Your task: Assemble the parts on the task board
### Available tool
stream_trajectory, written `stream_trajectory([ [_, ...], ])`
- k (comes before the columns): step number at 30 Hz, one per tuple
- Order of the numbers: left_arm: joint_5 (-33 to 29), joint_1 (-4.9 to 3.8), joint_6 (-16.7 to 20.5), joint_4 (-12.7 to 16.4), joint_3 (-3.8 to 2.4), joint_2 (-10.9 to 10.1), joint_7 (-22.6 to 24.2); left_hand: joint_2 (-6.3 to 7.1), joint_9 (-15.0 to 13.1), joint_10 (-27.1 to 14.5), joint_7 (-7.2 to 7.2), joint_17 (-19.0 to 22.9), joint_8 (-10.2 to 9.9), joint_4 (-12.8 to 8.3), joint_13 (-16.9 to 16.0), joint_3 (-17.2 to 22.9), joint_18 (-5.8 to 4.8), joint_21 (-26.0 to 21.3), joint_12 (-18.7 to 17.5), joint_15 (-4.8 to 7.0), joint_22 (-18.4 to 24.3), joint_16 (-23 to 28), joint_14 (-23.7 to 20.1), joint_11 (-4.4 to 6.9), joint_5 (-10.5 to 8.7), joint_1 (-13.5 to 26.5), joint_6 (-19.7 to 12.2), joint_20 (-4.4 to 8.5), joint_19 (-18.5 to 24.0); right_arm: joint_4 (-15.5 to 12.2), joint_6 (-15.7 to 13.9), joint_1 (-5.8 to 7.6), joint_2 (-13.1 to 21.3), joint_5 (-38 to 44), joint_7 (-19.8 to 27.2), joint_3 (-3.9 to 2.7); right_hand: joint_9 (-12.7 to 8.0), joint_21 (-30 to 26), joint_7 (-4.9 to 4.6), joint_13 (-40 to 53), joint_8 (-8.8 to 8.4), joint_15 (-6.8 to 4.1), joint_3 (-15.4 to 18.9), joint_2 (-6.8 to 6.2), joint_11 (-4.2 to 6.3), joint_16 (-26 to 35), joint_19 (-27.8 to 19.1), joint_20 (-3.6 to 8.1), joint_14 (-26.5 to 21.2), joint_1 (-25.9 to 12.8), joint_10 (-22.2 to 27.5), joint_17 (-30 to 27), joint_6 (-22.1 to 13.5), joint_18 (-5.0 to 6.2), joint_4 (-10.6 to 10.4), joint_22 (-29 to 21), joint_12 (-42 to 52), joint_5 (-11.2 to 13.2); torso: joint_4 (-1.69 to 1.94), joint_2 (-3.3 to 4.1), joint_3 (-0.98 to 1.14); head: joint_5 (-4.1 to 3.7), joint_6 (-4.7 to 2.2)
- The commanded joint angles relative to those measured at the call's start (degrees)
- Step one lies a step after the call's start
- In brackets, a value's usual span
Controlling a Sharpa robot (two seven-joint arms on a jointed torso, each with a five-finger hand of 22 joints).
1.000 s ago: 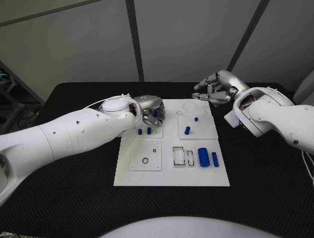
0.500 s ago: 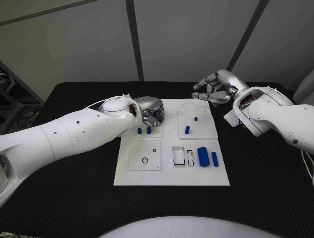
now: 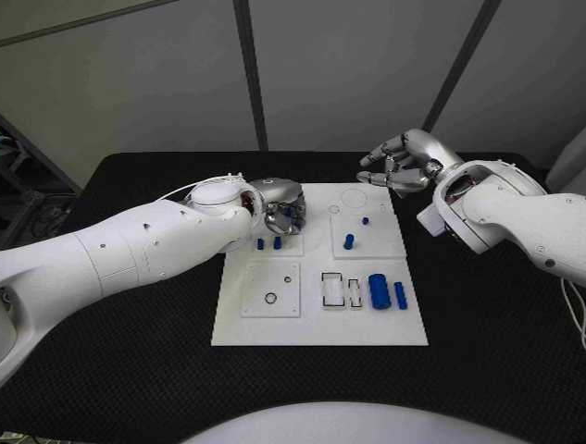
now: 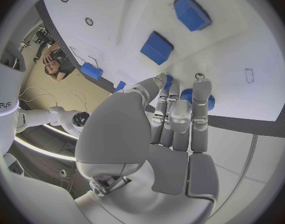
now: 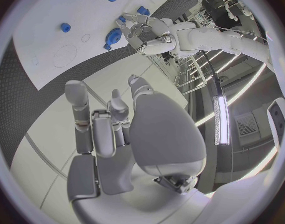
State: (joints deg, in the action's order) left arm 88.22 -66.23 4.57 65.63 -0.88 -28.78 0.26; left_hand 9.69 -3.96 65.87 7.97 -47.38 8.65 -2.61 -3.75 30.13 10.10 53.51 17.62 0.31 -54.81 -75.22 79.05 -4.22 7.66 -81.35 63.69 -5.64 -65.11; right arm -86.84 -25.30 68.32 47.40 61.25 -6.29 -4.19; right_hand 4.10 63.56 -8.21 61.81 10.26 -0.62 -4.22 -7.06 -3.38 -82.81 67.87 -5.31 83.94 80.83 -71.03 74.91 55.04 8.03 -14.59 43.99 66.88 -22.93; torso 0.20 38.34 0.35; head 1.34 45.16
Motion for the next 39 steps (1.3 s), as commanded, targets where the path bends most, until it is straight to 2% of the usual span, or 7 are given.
stream_trajectory([
  [1, 0.34, 0.17, -0.57, -0.18, 0.14, -0.07, 0.23, -0.75, -0.05, 0.59, 0.09, -0.12, -0.27, -0.18, -0.08, 0.39, -0.65, 0.46, -0.35, -0.03, -0.47, -0.35, 0.58, 0.14, -0.4, -0.31, 0.44, 0.02, -0.51, -0.1, 0.21, 0.08, -0.06, 0.12, 0.57, -0.05, -0.06, -0.34, -0.06, -0.03, 0.32, -0.36, -0.23, -0.01, 0.1, 0.17, -0.46, 0.12, 3.01, 0.37, 0.21, 2.1, -0.36, 0.47, -0.09, -0.05, -0.26, -0.18, 0.04, -0.04, 0.01, 0.02, -0.1],
  [7, -0.42, 0.22, 1.64, 0.66, 0.09, -0.76, 1.08, -0.74, -0.07, 1.0, 0.14, -0.2, -0.36, -0.53, -0.11, 0.65, -0.73, 1.05, -0.66, 0.0, -1.09, -0.45, 0.8, 0.15, -0.44, -0.26, 0.72, 0.09, -0.81, -0.06, 0.17, 0.08, -0.07, 0.12, 0.64, -0.05, -0.04, -0.4, -0.05, 0.0, 0.4, -0.36, -0.27, 0.02, 0.12, 0.23, -0.46, 0.13, 2.99, 0.39, 0.12, 2.02, -0.27, 0.48, -0.12, -0.1, -0.22, -0.25, 0.09, -0.1, -0.01, 0.06, -0.29],
  [10, -0.63, 0.22, 2.36, 1.58, -0.14, -1.56, 1.17, -0.69, -0.07, 1.08, 0.15, -0.15, -0.38, -0.55, -0.12, 0.65, -0.73, 1.09, -0.73, 0.0, -1.14, -0.45, 0.82, 0.15, -0.46, -0.17, 0.77, 0.09, -0.82, -0.01, 0.14, 0.08, -0.05, 0.12, 0.67, -0.05, -0.04, -0.4, -0.04, 0.0, 0.41, -0.36, -0.28, 0.03, 0.12, 0.23, -0.46, 0.13, 3.0, 0.4, 0.11, 2.02, -0.27, 0.48, -0.12, -0.1, -0.22, -0.27, 0.11, -0.12, 0.02, 0.07, -0.37],
  [18, -1.36, 0.21, 3.29, 4.56, -2.48, -3.96, 0.86, -0.6, -0.08, 1.28, 0.16, -0.18, -0.44, -0.6, -0.12, 0.66, -0.77, 1.3, -0.93, 0.0, -1.39, -0.49, 0.93, 0.16, -0.49, 0.12, 0.94, 0.1, -0.93, 0.13, 0.03, 0.07, -0.01, 0.12, 0.76, -0.05, -0.03, -0.41, -0.04, 0.01, 0.43, -0.37, -0.3, 0.04, 0.13, 0.23, -0.45, 0.13, 3.0, 0.41, 0.09, 2.03, -0.25, 0.48, -0.13, -0.1, -0.21, -0.31, 0.11, -0.06, 0.02, 0.25, -0.59],
  [25, -2.17, 0.21, 3.29, 6.98, -3.76, -6.16, 0.45, -0.55, -0.1, 1.49, 0.14, 0.01, -0.47, -0.63, -0.14, 0.68, -0.78, 1.43, -1.13, 0.02, -1.56, -0.46, 0.99, 0.19, -0.49, 0.38, 1.13, 0.1, -0.99, 0.19, 0.03, 0.07, 0.08, 0.12, 0.81, -0.05, -0.03, -0.41, -0.04, 0.01, 0.43, -0.37, -0.3, 0.04, 0.13, 0.23, -0.45, 0.13, 3.0, 0.41, 0.09, 2.03, -0.25, 0.48, -0.13, -0.1, -0.21, -0.31, 0.1, -0.08, -0.01, 0.39, -0.73],
  [33, -3.38, 0.23, 1.08, 8.4, -4.07, -8.83, -0.68, -0.47, -0.1, 1.64, 0.12, 0.2, -0.53, -0.65, -0.14, 0.65, -0.79, 1.48, -1.28, 0.03, -1.66, -0.41, 1.0, 0.2, -0.51, 0.62, 1.24, 0.11, -1.0, 0.18, 0.07, 0.07, 0.22, 0.12, 0.78, -0.05, -0.03, -0.45, -0.03, -0.03, 0.46, -0.38, -0.33, 0.03, 0.13, 0.25, -0.45, 0.13, 2.99, 0.44, 0.06, 2.01, -0.24, 0.48, -0.14, -0.13, -0.23, -0.42, 0.11, -0.1, 0.06, 0.66, -0.86],
  [39, -3.59, 0.56, -0.19, 8.23, -4.07, -9.78, -1.45, -0.43, -0.1, 1.68, 0.1, 0.22, -0.55, -0.66, -0.14, 0.63, -0.78, 1.47, -1.34, 0.03, -1.67, -0.4, 1.01, 0.22, -0.52, 0.69, 1.27, 0.11, -0.98, 0.19, 0.12, 0.07, 0.26, 0.12, 0.76, -0.05, -0.03, -0.46, -0.03, -0.04, 0.46, -0.38, -0.34, 0.02, 0.14, 0.26, -0.45, 0.14, 2.99, 0.45, 0.05, 2.0, -0.23, 0.48, -0.14, -0.15, -0.23, -0.45, 0.05, -0.03, 0.0, 0.76, -0.71],
])
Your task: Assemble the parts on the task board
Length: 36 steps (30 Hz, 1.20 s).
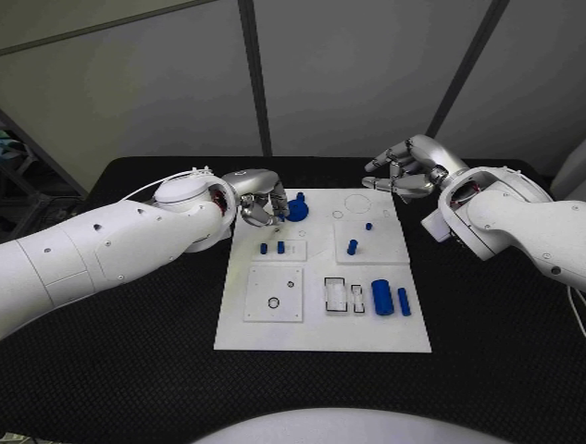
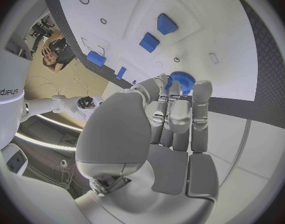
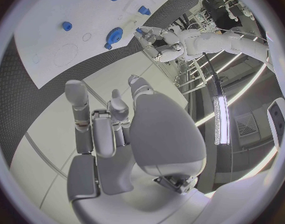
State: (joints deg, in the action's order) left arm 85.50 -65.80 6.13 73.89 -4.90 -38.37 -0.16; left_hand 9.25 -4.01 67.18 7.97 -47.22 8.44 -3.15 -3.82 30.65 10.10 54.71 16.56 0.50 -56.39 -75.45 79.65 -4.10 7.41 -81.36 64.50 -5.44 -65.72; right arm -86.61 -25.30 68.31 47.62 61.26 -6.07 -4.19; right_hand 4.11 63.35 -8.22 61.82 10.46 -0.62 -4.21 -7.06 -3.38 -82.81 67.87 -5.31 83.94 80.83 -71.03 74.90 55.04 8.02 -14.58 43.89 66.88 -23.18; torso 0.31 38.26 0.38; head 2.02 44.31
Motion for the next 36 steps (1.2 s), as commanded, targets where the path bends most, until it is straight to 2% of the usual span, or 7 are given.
stream_trajectory([
  [1, -0.89, 0.21, -1.87, -0.09, -0.04, -0.28, -1.11, 0.01, -0.06, 0.38, 0.11, 0.06, -0.33, -0.12, -0.08, 0.11, -0.79, 0.27, -0.27, -0.16, -0.09, -0.18, 0.41, 0.09, -0.27, 0.7, 0.45, -0.1, -0.37, -0.04, 0.14, 0.08, 0.04, 0.11, 0.54, -0.04, -0.04, -0.25, -0.03, -0.05, 0.26, -0.38, -0.35, 0.03, 0.14, 0.26, -0.45, 0.14, 2.99, 0.45, 0.05, 2.01, -0.23, 0.49, -0.15, -0.05, -0.23, -0.2, -0.09, 0.06, -0.03, 0.13, 0.16],
  [7, -0.93, 0.49, -2.48, -0.62, -0.05, -0.41, -1.33, 0.01, -0.06, 0.38, 0.11, 0.06, -0.33, -0.12, -0.08, 0.11, -0.79, 0.27, -0.27, -0.16, -0.09, -0.18, 0.41, 0.09, -0.27, 0.7, 0.45, -0.1, -0.37, -0.04, 0.17, 0.08, 0.06, 0.11, 0.53, -0.04, -0.04, -0.25, -0.03, -0.05, 0.26, -0.38, -0.35, 0.03, 0.14, 0.26, -0.45, 0.14, 2.99, 0.45, 0.05, 2.01, -0.23, 0.49, -0.15, -0.05, -0.23, -0.2, -0.17, 0.07, 0.04, 0.17, 0.16],
  [36, -0.94, 1.01, -4.96, -1.92, -0.01, 0.92, -1.88, 0.05, -0.05, 0.47, 0.07, 0.37, -0.4, -0.13, -0.07, 0.08, -0.73, 0.03, -0.46, -0.15, 0.07, -0.07, 0.36, 0.11, -0.29, 0.9, 0.54, -0.1, -0.18, -0.08, 0.23, 0.08, 0.0, 0.11, 0.5, -0.04, -0.04, -0.25, -0.03, -0.05, 0.26, -0.38, -0.35, 0.03, 0.14, 0.26, -0.45, 0.14, 2.99, 0.45, 0.05, 2.01, -0.23, 0.49, -0.15, -0.05, -0.23, -0.2, -0.12, 0.08, 0.0, -0.05, 0.66],
])
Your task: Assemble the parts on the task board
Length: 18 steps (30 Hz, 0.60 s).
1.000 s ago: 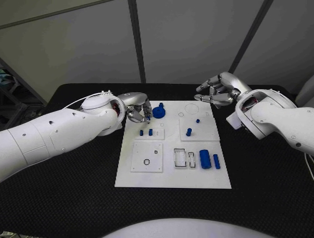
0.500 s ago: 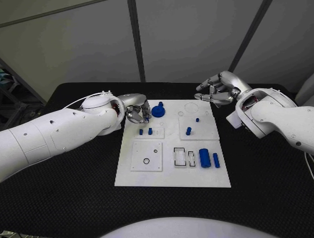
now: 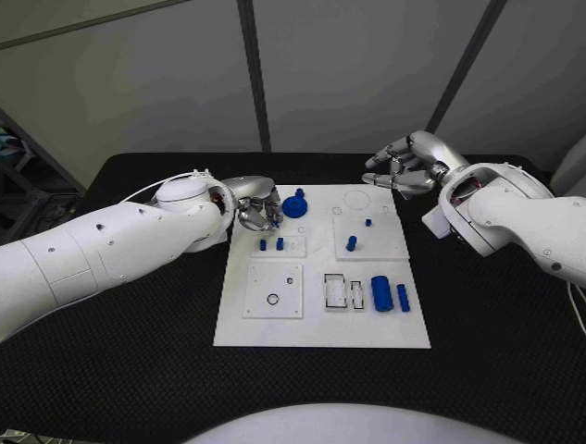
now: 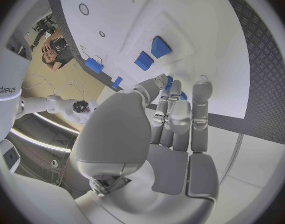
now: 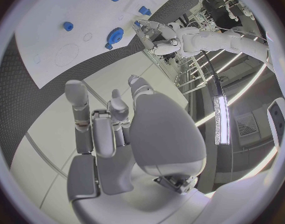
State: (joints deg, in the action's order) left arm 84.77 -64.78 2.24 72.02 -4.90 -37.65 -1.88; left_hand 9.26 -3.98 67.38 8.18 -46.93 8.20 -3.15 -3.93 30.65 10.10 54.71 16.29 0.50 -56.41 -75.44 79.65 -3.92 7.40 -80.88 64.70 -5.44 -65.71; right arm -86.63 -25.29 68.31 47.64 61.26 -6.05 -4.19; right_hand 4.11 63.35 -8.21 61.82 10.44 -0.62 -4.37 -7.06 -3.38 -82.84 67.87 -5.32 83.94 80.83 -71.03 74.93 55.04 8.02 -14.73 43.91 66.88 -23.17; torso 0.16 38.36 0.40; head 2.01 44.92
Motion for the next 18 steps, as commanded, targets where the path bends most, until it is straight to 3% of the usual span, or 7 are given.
stream_trajectory([
  [1, -0.22, 0.0, -1.08, -0.12, -0.01, 0.26, -0.17, 0.03, -0.08, 0.27, -0.14, 0.1, -0.17, -0.13, 0.04, 0.08, -0.71, -0.01, -0.2, -0.15, 0.13, -0.06, 0.35, -0.06, -0.28, 0.44, 0.34, -0.1, -0.15, -0.06, 0.21, 0.08, -0.03, 0.11, 0.49, -0.04, -0.04, -0.25, -0.03, -0.05, 0.28, -0.38, -0.2, 0.03, 0.14, 0.29, -0.45, 0.14, 2.99, 0.45, 0.06, 1.98, -0.23, 0.48, 0.0, -0.07, -0.23, -0.21, 0.03, 0.0, -0.03, -0.05, 0.03],
  [18, -0.18, 0.14, -1.46, -1.12, 0.02, 1.03, -0.54, 0.3, 0.08, -0.11, 0.02, 0.42, -0.83, -0.19, 0.14, -0.01, -0.59, -0.69, -1.13, -0.29, 0.5, 0.12, 0.15, -0.25, -0.29, 1.09, -0.21, -0.17, 0.41, -0.04, 0.3, 0.08, -0.06, 0.11, 0.45, -0.04, -0.04, -0.34, -0.03, -0.2, 0.31, -0.39, -0.22, 0.0, 0.14, 0.33, -0.48, 0.15, 2.99, 0.46, 0.1, 1.94, -0.24, 0.5, -0.03, -0.19, -0.35, -0.29, 0.05, -0.04, 0.0, -0.24, 0.09],
])
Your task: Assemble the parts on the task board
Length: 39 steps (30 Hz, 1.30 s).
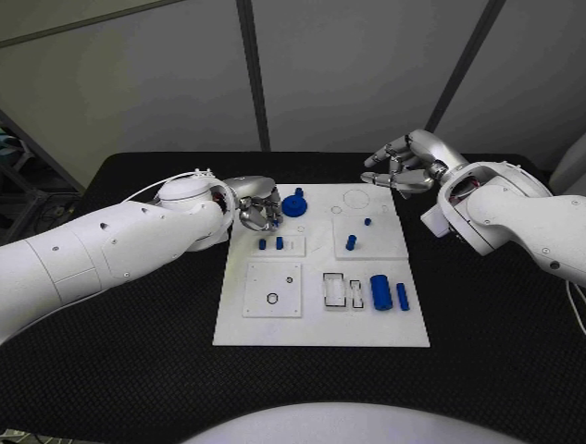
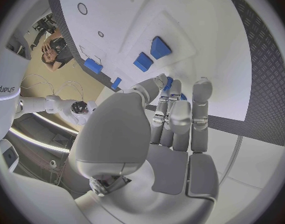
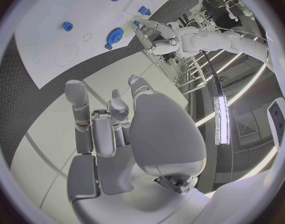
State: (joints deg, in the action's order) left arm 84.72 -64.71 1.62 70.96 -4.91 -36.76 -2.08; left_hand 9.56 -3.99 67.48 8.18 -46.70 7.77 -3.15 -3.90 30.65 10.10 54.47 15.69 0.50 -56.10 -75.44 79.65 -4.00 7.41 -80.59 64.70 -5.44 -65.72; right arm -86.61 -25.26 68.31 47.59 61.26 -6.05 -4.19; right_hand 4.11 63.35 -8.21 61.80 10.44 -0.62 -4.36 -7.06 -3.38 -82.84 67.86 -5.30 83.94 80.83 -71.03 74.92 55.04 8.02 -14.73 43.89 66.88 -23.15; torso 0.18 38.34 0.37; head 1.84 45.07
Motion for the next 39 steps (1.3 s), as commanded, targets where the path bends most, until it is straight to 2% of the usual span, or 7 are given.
stream_trajectory([
  [1, -0.13, 0.08, -0.86, -0.09, 0.03, 0.12, -0.4, 0.07, 0.14, -0.38, 0.07, 0.34, -0.58, -0.2, 0.14, -0.01, -0.57, -0.6, -0.76, -0.34, 0.29, 0.18, 0.08, -0.25, -0.29, 0.91, -0.42, -0.2, 0.53, -0.04, 0.34, 0.08, 0.01, 0.11, 0.43, -0.04, -0.04, -0.42, -0.02, -0.31, 0.34, -0.39, -0.25, -0.03, 0.15, 0.36, -0.49, 0.14, 2.98, 0.48, 0.14, 1.92, -0.24, 0.52, -0.05, -0.27, -0.44, -0.38, 0.04, -0.03, 0.01, -0.06, -0.07],
  [8, -0.13, 0.08, -0.91, -0.02, 0.04, -0.09, -0.64, 1.27, 0.35, -2.74, 0.42, 1.74, -2.58, -0.15, 0.33, -0.05, -0.44, -1.7, -3.36, -1.01, 0.81, 0.66, -0.43, -1.04, -0.26, 2.34, -3.04, -0.74, 1.24, 0.06, 0.85, 0.08, 0.06, 0.15, 0.23, -0.04, -0.08, -1.43, -0.05, -3.87, 0.39, -0.39, -0.43, -0.24, 0.13, 0.91, -1.13, 0.13, 2.75, 0.63, 2.5, 1.16, -0.46, 0.72, -0.19, -1.65, -3.6, -0.46, 0.04, -0.04, 0.02, -0.02, -0.12],
  [18, -0.13, 0.09, -0.07, 0.22, 0.04, -0.57, -0.89, 2.43, 0.42, -4.43, 0.62, 2.61, -4.34, -0.25, 0.29, -0.47, -0.28, -2.57, -5.54, -1.42, 1.02, 0.75, -0.7, -1.5, -0.24, 3.37, -7.74, -1.24, 1.36, 0.36, 3.89, 0.08, 0.08, 4.56, -1.14, -0.04, -0.05, -7.15, -0.11, -25.58, 1.03, -0.39, -3.21, -0.99, 0.03, 5.12, -4.06, 0.2, 1.22, 2.78, 13.46, -4.19, -0.18, 1.83, -1.12, -8.94, -26.52, 0.75, 0.04, -0.05, -0.01, -0.02, -0.19],
  [27, -0.14, 0.13, 0.88, 0.6, 0.04, -1.29, -1.0, 2.63, 0.37, -5.8, 0.76, 3.57, -4.31, -0.35, 0.3, -1.13, -0.2, -3.32, -6.65, -1.74, 1.38, 0.97, -0.97, -1.92, -0.25, 3.47, -9.54, -1.49, 1.5, 0.66, 10.81, 0.04, -0.08, 16.23, -3.83, -0.03, -0.18, -2.91, -1.18, -44.26, 0.5, 0.84, -6.95, -2.52, -1.51, 3.33, 0.93, -0.58, 2.84, 5.63, 11.69, -1.36, 2.28, 0.73, -0.02, -2.66, -48.17, 4.61, 0.06, -0.07, -0.02, -0.02, -0.38],
  [30, -0.22, 0.17, 1.67, 0.88, 0.03, -1.86, -0.78, 2.62, 0.36, -6.1, 0.79, 4.3, -4.29, -0.37, 0.31, -1.32, -0.09, -3.86, -6.85, -1.79, 1.78, 1.22, -1.19, -2.0, -0.25, 3.46, -9.85, -1.54, 1.78, 0.63, 12.0, -0.02, -0.04, 21.07, -4.3, -0.02, -0.24, -1.55, -0.5, -47.03, -0.19, 0.66, -8.14, -2.47, -1.27, 2.78, 1.76, -0.45, 3.02, 6.45, 9.69, -0.71, 3.23, 0.46, 0.73, -0.83, -50.79, 5.02, 0.05, -0.07, -0.02, -0.08, -0.49],
  [35, -3.81, 0.22, 4.69, 1.77, -0.06, -3.73, 0.89, 2.24, 0.14, -6.64, 1.19, 9.48, -3.85, -0.46, 0.25, -1.64, 0.38, -6.31, -7.06, -1.97, 3.58, 3.45, -3.14, -2.23, -0.19, 3.17, -9.32, -1.72, 3.31, 0.42, 12.54, -0.56, 0.05, 28.69, -4.54, 0.0, -0.21, -0.23, 0.14, -50.15, -1.09, 0.19, -10.45, -2.44, -0.94, 2.45, 2.31, -0.22, 3.09, 7.57, 7.31, -0.41, 4.77, 0.18, 1.78, 0.94, -53.38, 9.57, -0.02, -0.1, -0.09, -1.18, -0.8],
  [39, -16.19, 0.24, 8.75, 3.23, -0.19, -6.64, 4.05, 2.25, -0.05, -6.6, 1.69, 22.84, -3.0, -0.54, 0.19, -2.23, 0.41, -8.98, -6.67, -2.21, 4.73, 10.08, -8.67, -2.52, -0.21, 3.35, -6.54, -1.94, 5.45, 0.17, 12.63, -1.32, 0.0, 33.81, -4.65, 0.02, -0.23, 0.35, 0.29, -51.93, -1.78, 0.21, -11.98, -2.94, -0.83, 2.32, 2.38, -0.1, 3.11, 7.57, 5.94, -0.32, 5.59, 0.07, 2.24, 1.67, -54.87, 10.0, -0.01, -0.1, 0.0, -2.39, -1.12],
])
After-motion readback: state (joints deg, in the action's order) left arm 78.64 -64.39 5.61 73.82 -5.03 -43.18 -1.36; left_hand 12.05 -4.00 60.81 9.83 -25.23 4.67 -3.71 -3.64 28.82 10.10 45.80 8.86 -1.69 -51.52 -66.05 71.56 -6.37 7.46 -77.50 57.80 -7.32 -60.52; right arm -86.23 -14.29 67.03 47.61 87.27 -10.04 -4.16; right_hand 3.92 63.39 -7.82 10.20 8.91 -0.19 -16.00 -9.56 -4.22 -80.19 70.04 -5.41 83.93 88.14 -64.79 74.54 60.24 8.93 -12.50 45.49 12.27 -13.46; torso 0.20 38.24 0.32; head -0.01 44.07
